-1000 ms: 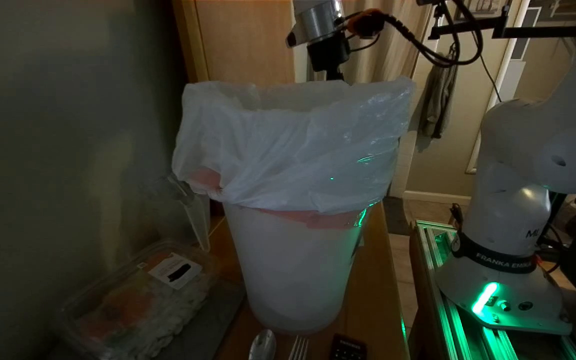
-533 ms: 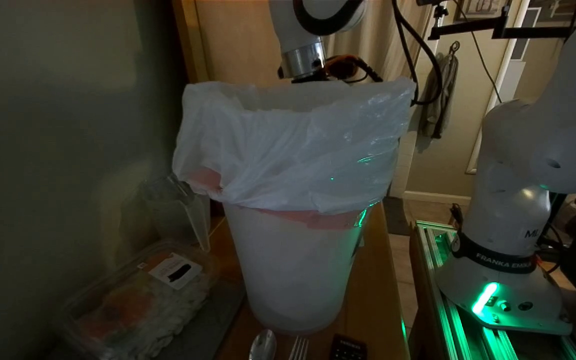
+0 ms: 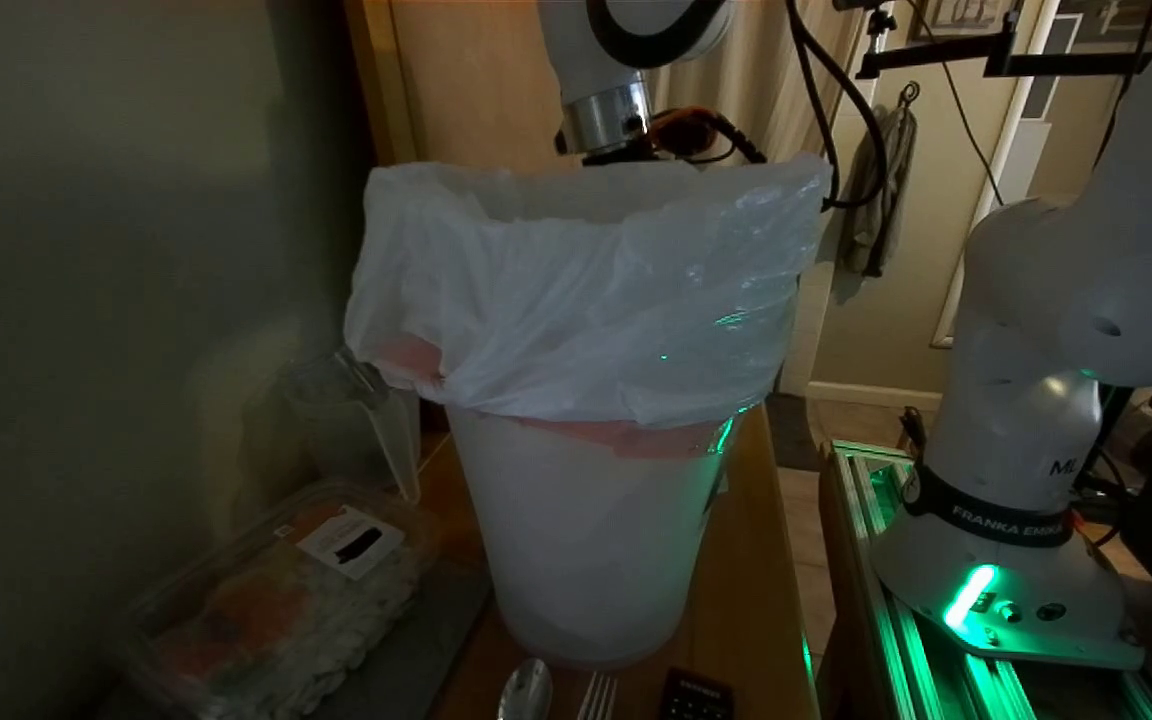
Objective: Put the brown packet inside the bucket on the left
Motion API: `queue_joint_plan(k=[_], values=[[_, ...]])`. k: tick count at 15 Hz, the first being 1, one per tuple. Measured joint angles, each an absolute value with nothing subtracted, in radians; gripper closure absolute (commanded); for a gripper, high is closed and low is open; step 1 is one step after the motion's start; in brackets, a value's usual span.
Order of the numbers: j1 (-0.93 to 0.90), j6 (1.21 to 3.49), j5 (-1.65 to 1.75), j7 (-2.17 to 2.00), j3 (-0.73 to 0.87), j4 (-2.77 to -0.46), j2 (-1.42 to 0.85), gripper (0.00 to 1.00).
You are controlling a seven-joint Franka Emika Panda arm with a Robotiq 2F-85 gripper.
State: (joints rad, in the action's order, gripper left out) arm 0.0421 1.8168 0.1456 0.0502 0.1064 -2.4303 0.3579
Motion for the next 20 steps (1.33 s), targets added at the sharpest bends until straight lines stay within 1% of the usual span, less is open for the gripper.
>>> queue_joint_plan(k=[7, 14, 16, 20], values=[[0.049, 1.831, 0.145, 0.004, 0.106, -2.430, 0.341, 0.00], [0.107, 2.154, 0.132, -0.239, 0.112, -2.427, 0.121, 0.00], [0.113, 2.194, 0.132, -0.284, 0.112, -2.418, 0.072, 0.00], [0.114, 2.196, 0.132, -0.320, 0.112, -2.398, 0.024, 0.00]])
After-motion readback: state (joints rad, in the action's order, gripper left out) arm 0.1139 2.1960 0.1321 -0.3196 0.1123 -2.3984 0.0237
